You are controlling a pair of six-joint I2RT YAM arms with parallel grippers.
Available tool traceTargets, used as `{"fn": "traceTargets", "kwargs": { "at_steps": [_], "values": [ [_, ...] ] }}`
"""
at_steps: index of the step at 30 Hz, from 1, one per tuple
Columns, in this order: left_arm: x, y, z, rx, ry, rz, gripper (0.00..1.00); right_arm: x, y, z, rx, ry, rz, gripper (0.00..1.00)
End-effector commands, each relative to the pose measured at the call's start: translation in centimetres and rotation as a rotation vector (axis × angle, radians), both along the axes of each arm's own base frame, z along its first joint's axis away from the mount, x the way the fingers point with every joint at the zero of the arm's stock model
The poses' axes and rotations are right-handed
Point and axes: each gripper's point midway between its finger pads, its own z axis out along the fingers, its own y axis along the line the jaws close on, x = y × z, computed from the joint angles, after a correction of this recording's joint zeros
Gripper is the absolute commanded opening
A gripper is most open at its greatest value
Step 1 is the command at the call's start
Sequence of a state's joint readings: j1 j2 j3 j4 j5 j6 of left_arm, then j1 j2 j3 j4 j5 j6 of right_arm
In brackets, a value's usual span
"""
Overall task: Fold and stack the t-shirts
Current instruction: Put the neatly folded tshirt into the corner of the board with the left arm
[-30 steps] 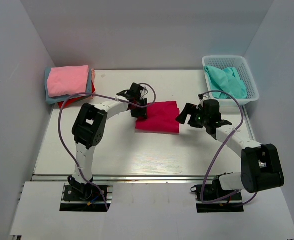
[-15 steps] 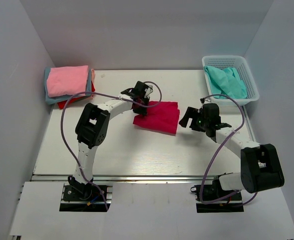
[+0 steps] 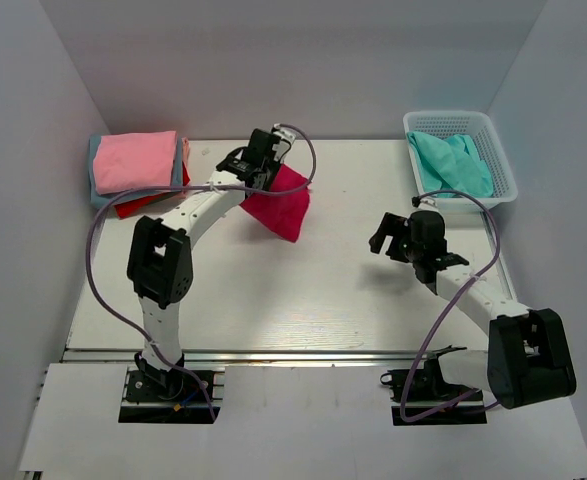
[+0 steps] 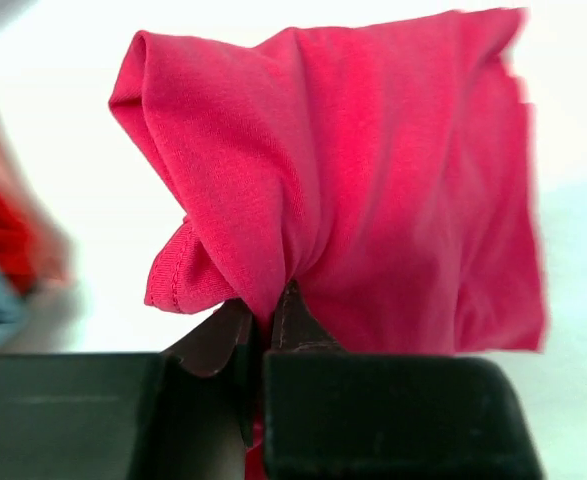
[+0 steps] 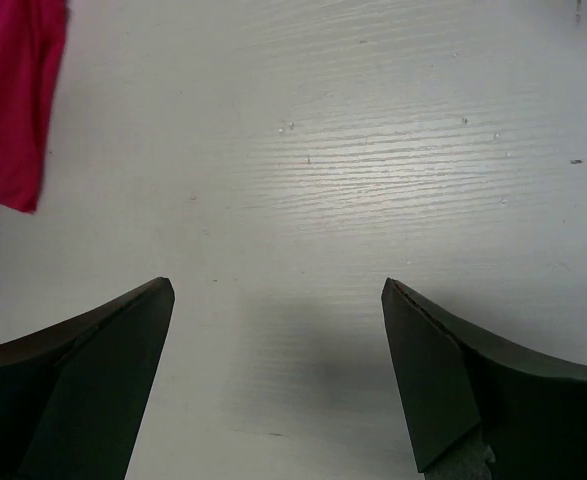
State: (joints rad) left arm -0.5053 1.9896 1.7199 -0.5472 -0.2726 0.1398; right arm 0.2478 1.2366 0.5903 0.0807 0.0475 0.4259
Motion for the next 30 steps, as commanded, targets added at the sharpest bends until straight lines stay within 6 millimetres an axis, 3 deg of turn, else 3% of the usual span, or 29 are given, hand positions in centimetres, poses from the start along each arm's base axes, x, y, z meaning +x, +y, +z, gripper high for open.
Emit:
{"fn": "traceTargets", "kwargs": {
  "at_steps": [1, 3, 13, 17, 21, 23, 30],
  "values": [
    [1.7, 3.3, 8.5, 0.077, -0.204, 0.04, 0.0, 0.8, -0.9, 0.7, -0.034, -0.044, -0.032, 0.9],
    [2.2, 4.5, 11.0, 0.104, -0.253, 0.063, 0.0, 0.9, -1.1, 0.3, -0.05, -0.028, -0.038, 0.9],
    [4.1, 13.4, 17.9, 0.2, -0.375, 0.188, 0.0, 1.6, -1.0, 0.2, -0.042, 0.0, -0.04, 0.9],
    [4.8, 17.8, 21.3, 0.205, -0.442, 0.275, 0.0, 1.9, -0.5, 0.4, -0.047, 0.011, -0.026, 0.9],
    [5.2, 20.9, 22.0, 0.212, -0.441, 0.328, 0.0, 2.5, 0.0, 0.5, -0.045, 0.025, -0.007, 0.9],
    [5.8, 22.0, 21.8, 0.22, -0.44, 0.338, 0.0, 2.6, -0.2, -0.4, -0.07, 0.059, -0.006, 0.9],
    [6.3, 27.4, 22.0, 0.22, -0.434, 0.408, 0.0, 4.8, 1.2, -0.1, -0.051, 0.067, 0.029, 0.9]
  ]
}}
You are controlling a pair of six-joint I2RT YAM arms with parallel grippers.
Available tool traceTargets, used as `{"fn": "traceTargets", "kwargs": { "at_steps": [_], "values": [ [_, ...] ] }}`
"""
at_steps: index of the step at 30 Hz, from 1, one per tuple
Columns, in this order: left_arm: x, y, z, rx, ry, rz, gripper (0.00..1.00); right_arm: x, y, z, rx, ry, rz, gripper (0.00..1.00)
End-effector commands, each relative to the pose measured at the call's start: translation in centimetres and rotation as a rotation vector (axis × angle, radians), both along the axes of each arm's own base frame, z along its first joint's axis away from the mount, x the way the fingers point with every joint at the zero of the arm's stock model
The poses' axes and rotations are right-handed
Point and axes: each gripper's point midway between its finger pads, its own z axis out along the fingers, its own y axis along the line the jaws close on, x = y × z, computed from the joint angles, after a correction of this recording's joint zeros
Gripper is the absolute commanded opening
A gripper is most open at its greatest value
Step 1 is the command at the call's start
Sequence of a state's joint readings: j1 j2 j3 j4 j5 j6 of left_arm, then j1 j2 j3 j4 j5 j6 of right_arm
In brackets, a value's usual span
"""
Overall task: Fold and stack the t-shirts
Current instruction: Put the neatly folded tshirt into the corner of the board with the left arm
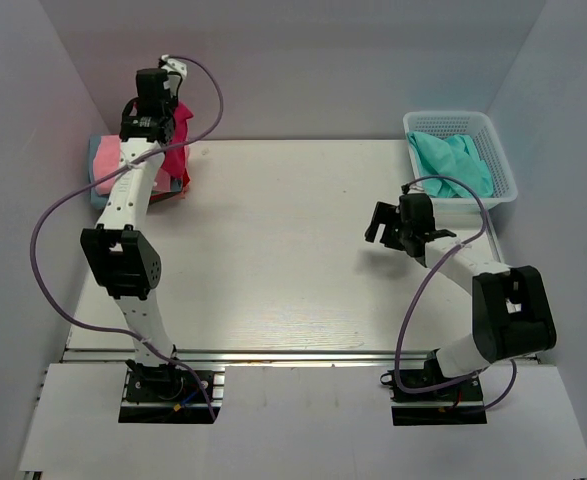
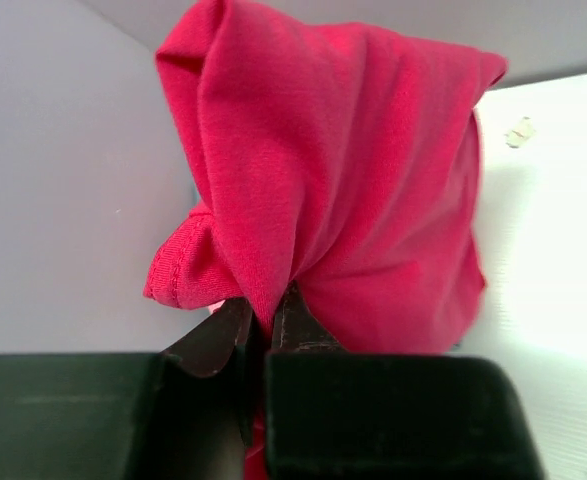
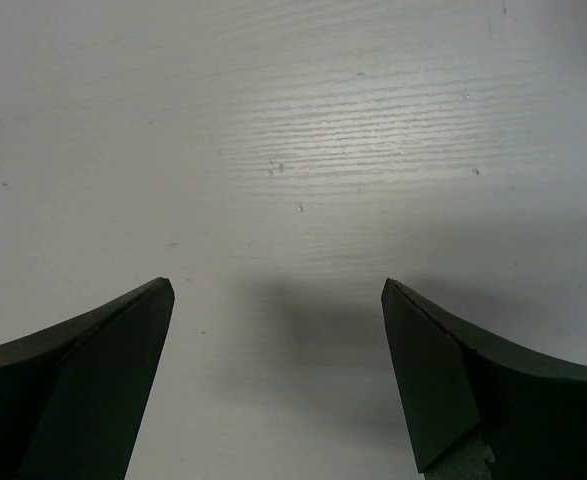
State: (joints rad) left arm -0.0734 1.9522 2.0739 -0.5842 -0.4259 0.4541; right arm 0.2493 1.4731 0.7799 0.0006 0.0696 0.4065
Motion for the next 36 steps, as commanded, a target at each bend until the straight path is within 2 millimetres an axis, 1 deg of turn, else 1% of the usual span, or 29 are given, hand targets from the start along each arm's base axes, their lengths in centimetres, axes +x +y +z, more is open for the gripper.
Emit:
{"fn": "traceTargets", "kwargs": {
  "at_steps": [1, 3, 4, 5, 7, 8, 10, 11, 12, 13, 15, 16, 19, 20, 21, 22, 23, 24, 25, 26, 27, 28, 29, 30, 31, 32, 34, 35, 36],
  "values": [
    [-0.5, 2.5, 4.7, -0.009, -0.109, 0.019, 0.0, 2.0, 1.0, 2.1, 0.014, -0.053, 0.033, 0.9],
    [-0.2, 3.5, 4.4, -0.015, -0.106, 0.025, 0.0, 2.1, 1.5, 1.9, 0.032, -0.044, 0.046, 0.9],
    [-0.1, 4.8, 3.8, -0.014, -0.094, 0.048, 0.0, 2.5, 1.9, 2.5, 0.042, -0.055, 0.056, 0.9],
    [-0.1, 5.3, 4.0, -0.009, -0.099, 0.047, 0.0, 2.6, 2.0, 2.6, 0.043, -0.058, 0.061, 0.9],
    [0.4, 6.9, 2.3, -0.008, -0.069, 0.075, 0.0, 2.7, 2.0, 2.8, 0.046, -0.062, 0.061, 0.9],
    [1.1, 6.9, 1.0, -0.009, -0.046, 0.075, 0.0, 2.7, 2.0, 2.7, 0.045, -0.061, 0.06, 0.9],
    [1.3, 8.7, -0.1, -0.012, -0.029, 0.101, 0.0, 2.7, 1.9, 2.9, 0.039, -0.064, 0.059, 0.9],
    [1.4, 9.3, 0.3, -0.011, -0.049, 0.11, 0.0, 2.9, 1.8, 3.0, 0.041, -0.066, 0.053, 0.9],
    [2.2, 9.2, -0.8, -0.016, -0.037, 0.1, 0.0, 2.8, 2.0, 3.0, 0.04, -0.067, 0.056, 0.9],
    [2.3, 10.1, -1.4, -0.016, -0.033, 0.115, 0.0, 2.9, 1.8, 3.0, 0.038, -0.067, 0.053, 0.9],
    [3.0, 10.7, -1.7, -0.025, -0.038, 0.107, 0.0, 3.1, 1.9, 3.3, 0.04, -0.075, 0.055, 0.9],
    [3.3, 11.5, -3.3, -0.028, -0.011, 0.119, 0.0, 3.1, 2.0, 3.5, 0.042, -0.077, 0.054, 0.9],
    [3.9, 13.0, -3.4, -0.005, -0.044, 0.176, 0.0, 3.3, 2.1, 3.7, 0.045, -0.083, 0.06, 0.9],
    [3.9, 14.2, -4.0, 0.011, -0.044, 0.222, 0.0, 3.2, 2.0, 3.5, 0.043, -0.077, 0.054, 0.9],
    [4.1, 14.5, -4.4, 0.025, -0.042, 0.236, 0.0, 3.3, 2.0, 3.5, 0.042, -0.08, 0.056, 0.9],
    [4.2, 15.4, -3.8, 0.03, -0.064, 0.255, 0.0, 3.4, 2.0, 3.3, 0.04, -0.08, 0.057, 0.9],
    [4.4, 15.6, -3.7, 0.035, -0.07, 0.266, 0.0, 3.4, 2.2, 3.2, 0.045, -0.077, 0.061, 0.9],
    [4.6, 16.3, -4.8, 0.034, -0.047, 0.276, 0.0, 3.4, 2.3, 3.1, 0.05, -0.074, 0.064, 0.9],
    [4.6, 16.3, -4.4, 0.034, -0.058, 0.276, 0.0, 3.4, 2.3, 2.8, 0.053, -0.07, 0.059, 0.9],
    [4.5, 16.7, -4.9, 0.044, -0.048, 0.3, 0.0, 3.3, 2.9, 2.9, 0.075, -0.065, 0.082, 0.9],
    [4.5, 16.9, -5.0, 0.05, -0.055, 0.315, 0.08, 3.1, 3.0, 2.6, 0.079, -0.058, 0.087, 0.9],
    [4.0, 17.8, -5.1, 0.06, -0.058, 0.349, 0.26, 3.1, 2.9, 2.5, 0.085, -0.058, 0.085, 0.9],
    [4.0, 17.8, -5.1, 0.06, -0.058, 0.35, 0.64, 3.1, 3.0, 2.5, 0.085, -0.06, 0.089, 0.9],
    [3.8, 18.0, -5.0, 0.067, -0.058, 0.367, 0.8, 3.0, 3.1, 2.5, 0.086, -0.058, 0.092, 0.9],
    [3.7, 18.1, -5.0, 0.062, -0.064, 0.382, 0.92, 3.0, 3.0, 2.5, 0.082, -0.058, 0.095, 0.9],
    [3.7, 18.1, -5.1, 0.051, -0.071, 0.387, 1.0, 3.0, 3.1, 2.6, 0.081, -0.061, 0.101, 0.9],
    [3.4, 18.2, -3.7, 0.039, -0.11, 0.415, 1.0, 3.2, 3.1, 2.9, 0.079, -0.066, 0.101, 0.9],
    [3.3, 18.1, -3.6, 0.018, -0.12, 0.424, 1.0, 3.1, 3.3, 3.0, 0.091, -0.065, 0.116, 0.9],
    [2.7, 18.2, -2.9, 0.011, -0.124, 0.445, 1.0, 3.2, 3.4, 3.1, 0.093, -0.073, 0.124, 0.9]
  ]
}}
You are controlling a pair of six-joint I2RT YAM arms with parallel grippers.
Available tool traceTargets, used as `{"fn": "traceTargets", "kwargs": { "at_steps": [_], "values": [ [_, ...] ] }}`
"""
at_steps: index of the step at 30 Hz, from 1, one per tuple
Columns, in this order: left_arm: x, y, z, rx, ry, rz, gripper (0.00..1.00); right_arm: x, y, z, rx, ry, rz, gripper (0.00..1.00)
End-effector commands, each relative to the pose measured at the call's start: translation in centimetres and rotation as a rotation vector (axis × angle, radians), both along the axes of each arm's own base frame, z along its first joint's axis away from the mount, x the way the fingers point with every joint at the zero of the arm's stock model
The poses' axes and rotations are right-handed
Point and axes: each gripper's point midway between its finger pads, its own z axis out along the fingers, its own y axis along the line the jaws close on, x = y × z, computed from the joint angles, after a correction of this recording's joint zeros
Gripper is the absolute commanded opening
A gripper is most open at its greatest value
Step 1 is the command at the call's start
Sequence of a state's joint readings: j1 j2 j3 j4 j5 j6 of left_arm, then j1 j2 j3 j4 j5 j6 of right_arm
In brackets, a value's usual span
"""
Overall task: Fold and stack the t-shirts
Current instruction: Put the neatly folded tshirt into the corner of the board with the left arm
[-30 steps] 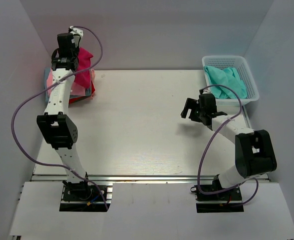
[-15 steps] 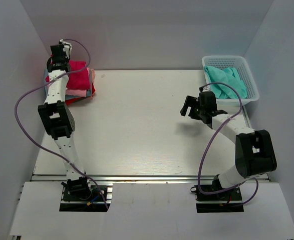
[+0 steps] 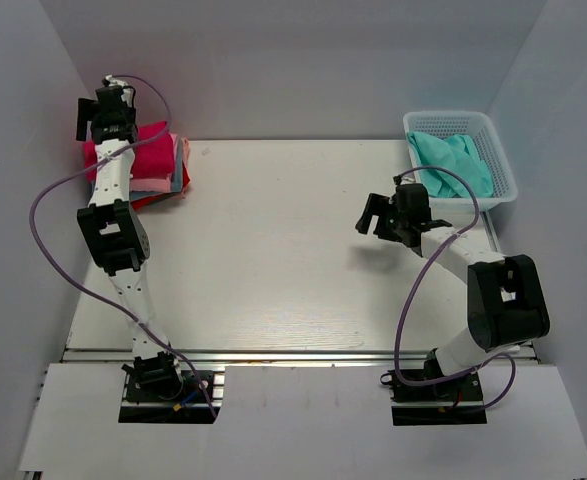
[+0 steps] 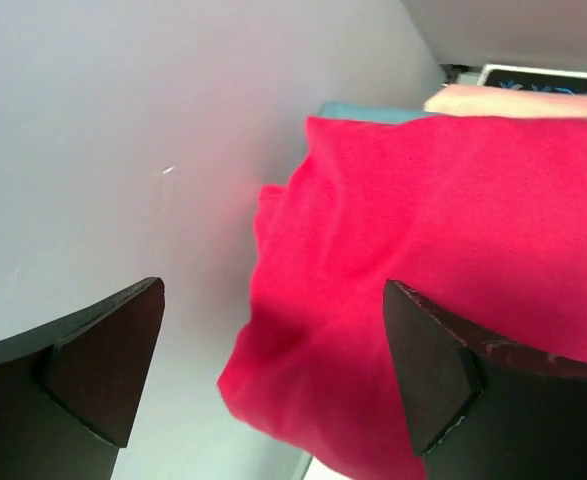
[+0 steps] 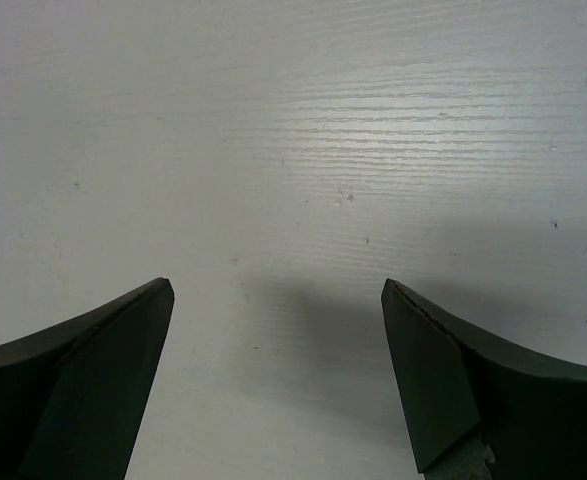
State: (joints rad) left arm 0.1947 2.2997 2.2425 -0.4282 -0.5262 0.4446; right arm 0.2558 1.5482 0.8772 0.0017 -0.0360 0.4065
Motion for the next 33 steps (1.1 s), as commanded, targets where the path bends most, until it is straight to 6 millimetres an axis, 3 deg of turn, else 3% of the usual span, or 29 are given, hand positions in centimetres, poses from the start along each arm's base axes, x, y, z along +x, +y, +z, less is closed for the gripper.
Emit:
{"fn": "traceTargets", "kwargs": {
  "at_steps": [1, 6, 7, 8, 9, 11, 12, 13, 15, 16, 17, 19, 20, 21, 22, 23, 24, 25, 26, 27, 28, 29, 30, 33],
  "values": [
    [-1.8, 0.6, 6.6, 0.007, -0.151, 0.108, 1.0, 1.3, 1.1, 2.2, 0.031, -0.076, 0.054, 0.9],
    [-4.3, -0.9, 10.1, -0.09, -0.268, 0.145, 1.0, 0.9, 3.4, 3.6, 0.105, -0.125, 0.152, 0.9],
    [-4.2, -1.9, 9.4, -0.136, -0.26, 0.103, 1.0, 1.0, 3.2, 3.8, 0.113, -0.132, 0.148, 0.9],
    [-4.9, -2.7, 11.5, -0.17, -0.311, 0.068, 1.0, 0.9, 3.0, 3.7, 0.115, -0.133, 0.149, 0.9],
    [-4.4, -4.4, 10.7, -0.254, -0.319, -0.005, 1.0, 0.8, 3.6, 4.5, 0.132, -0.159, 0.176, 0.9],
    [-4.5, -6.8, 10.9, -0.334, -0.335, -0.083, 1.0, 0.6, 3.6, 4.6, 0.138, -0.174, 0.187, 0.9],
    [-5.3, -8.0, 12.5, -0.389, -0.382, -0.115, 1.0, 0.5, 3.6, 5.4, 0.146, -0.196, 0.191, 0.9],
    [-4.9, -10.6, 11.1, -0.47, -0.355, -0.21, 1.0, 0.5, 3.6, 5.6, 0.148, -0.206, 0.189, 0.9],
    [-5.1, -14.9, 10.7, -0.58, -0.326, -0.36, 1.0, -0.1, 3.2, 5.5, 0.145, -0.208, 0.181, 0.9],
    [-6.0, -16.6, 9.8, -0.635, -0.307, -0.376, 1.0, -0.2, 3.2, 5.6, 0.143, -0.215, 0.179, 0.9],
    [-6.7, -19.4, 6.9, -0.689, -0.245, -0.415, 1.0, -1.0, 2.9, 5.2, 0.144, -0.213, 0.177, 0.9],
    [-8.0, -22.7, 5.4, -0.737, -0.233, -0.468, 1.0, -1.7, 3.3, 5.4, 0.174, -0.237, 0.196, 0.9],
    [-8.8, -24.5, 7.8, -0.727, -0.312, -0.549, 1.0, -2.4, 3.1, 5.6, 0.18, -0.253, 0.2, 0.9],
    [-10.6, -27.7, 3.7, -0.771, -0.233, -0.594, 1.0, -2.7, 3.2, 5.3, 0.184, -0.25, 0.203, 0.9],
    [-11.6, -29.3, 3.1, -0.797, -0.24, -0.615, 1.0, -3.0, 3.1, 5.3, 0.186, -0.244, 0.201, 0.9],
    [-12.8, -30.8, 4.9, -0.798, -0.308, -0.674, 1.0, -3.1, 2.9, 5.7, 0.183, -0.257, 0.198, 0.9],
    [-14.9, -33.1, 1.2, -0.82, -0.234, -0.683, 1.0, -3.7, 2.7, 4.9, 0.177, -0.236, 0.19, 0.9],
    [-15.9, -33.9, 0.4, -0.832, -0.226, -0.684, 1.0, -3.8, 2.5, 4.8, 0.174, -0.238, 0.18, 0.9],
    [-17.4, -34.0, -2.5, -0.832, -0.177, -0.644, 1.0, -3.7, 2.6, 6.2, 0.195, -0.292, 0.177, 0.9],
    [-18.7, -35.4, -2.0, -0.843, -0.186, -0.684, 1.0, -4.9, 2.6, 4.9, 0.205, -0.27, 0.191, 0.9],
    [-19.4, -36.0, -2.6, -0.846, -0.175, -0.698, 1.0, -5.3, 2.8, 5.0, 0.218, -0.286, 0.204, 0.9],
    [-20.7, -36.3, -4.4, -0.85, -0.132, -0.699, 1.0, -5.9, 3.4, 6.5, 0.254, -0.366, 0.257, 0.9],
    [-21.6, -37.2, -4.8, -0.853, -0.115, -0.722, 1.0, -6.7, 3.5, 5.9, 0.258, -0.365, 0.269, 0.9],
    [-23.4, -37.0, -6.1, -0.86, -0.115, -0.707, 1.0, -7.0, 3.2, 6.1, 0.266, -0.385, 0.253, 0.9]
  ]
}}
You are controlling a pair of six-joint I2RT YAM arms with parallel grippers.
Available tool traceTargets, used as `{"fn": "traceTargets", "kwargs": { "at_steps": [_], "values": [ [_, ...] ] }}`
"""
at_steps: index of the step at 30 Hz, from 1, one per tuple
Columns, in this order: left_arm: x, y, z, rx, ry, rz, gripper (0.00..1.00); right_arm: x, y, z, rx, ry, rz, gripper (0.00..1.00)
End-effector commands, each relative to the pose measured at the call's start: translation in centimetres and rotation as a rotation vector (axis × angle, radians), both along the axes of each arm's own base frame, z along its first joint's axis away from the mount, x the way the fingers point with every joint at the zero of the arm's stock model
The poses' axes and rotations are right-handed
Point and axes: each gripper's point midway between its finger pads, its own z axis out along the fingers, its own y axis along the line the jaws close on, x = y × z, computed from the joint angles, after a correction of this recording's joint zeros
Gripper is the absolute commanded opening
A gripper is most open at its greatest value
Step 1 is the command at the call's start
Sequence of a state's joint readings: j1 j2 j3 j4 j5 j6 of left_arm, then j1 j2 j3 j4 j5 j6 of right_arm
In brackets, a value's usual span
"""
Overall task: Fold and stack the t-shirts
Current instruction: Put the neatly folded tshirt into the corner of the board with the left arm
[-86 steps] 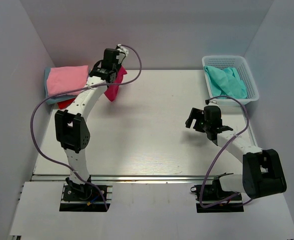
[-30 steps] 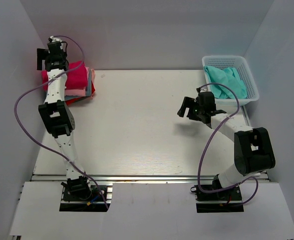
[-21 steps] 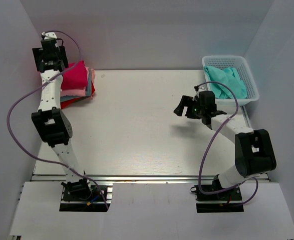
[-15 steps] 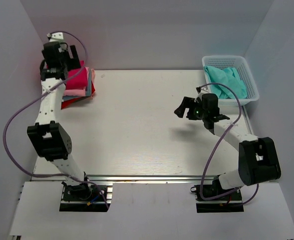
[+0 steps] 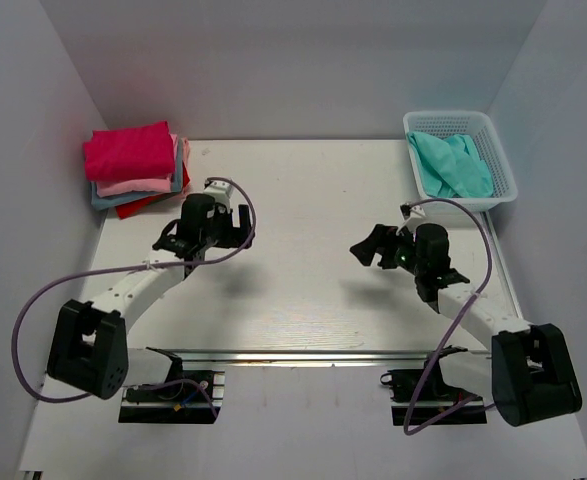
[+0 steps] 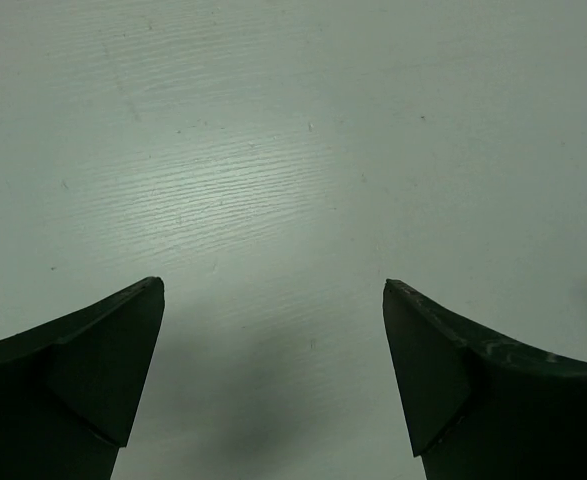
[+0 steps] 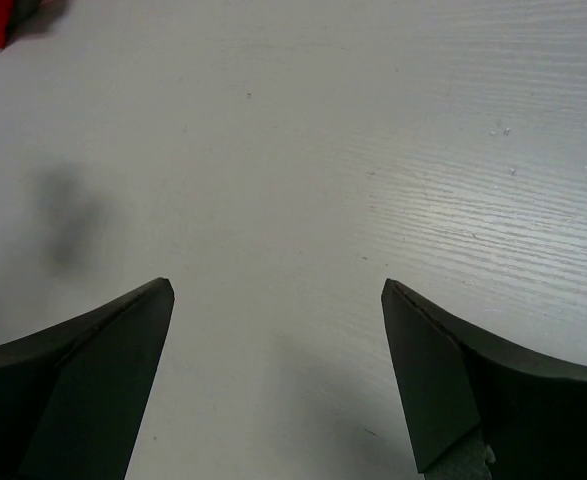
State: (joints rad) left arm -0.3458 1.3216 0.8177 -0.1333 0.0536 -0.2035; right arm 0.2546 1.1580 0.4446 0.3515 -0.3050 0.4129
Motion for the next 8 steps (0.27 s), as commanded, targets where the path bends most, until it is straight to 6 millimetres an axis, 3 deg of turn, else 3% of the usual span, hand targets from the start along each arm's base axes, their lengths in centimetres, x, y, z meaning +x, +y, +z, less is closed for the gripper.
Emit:
{"fn": "traceTargets", "kwargs": {
  "at_steps": [1, 8],
  "values": [
    [-0.2, -0.5, 3.4, -0.068, -0.136, 0.023, 1.0, 0.5, 0.4, 2.6, 0.046, -0.122, 0.017, 0.9],
    [-1.4, -1.1, 3.8, -0.082, -0.166, -0.017, 1.0, -0.9, 0.9, 3.1, 0.084, -0.197, 0.066, 0.9]
  ]
}}
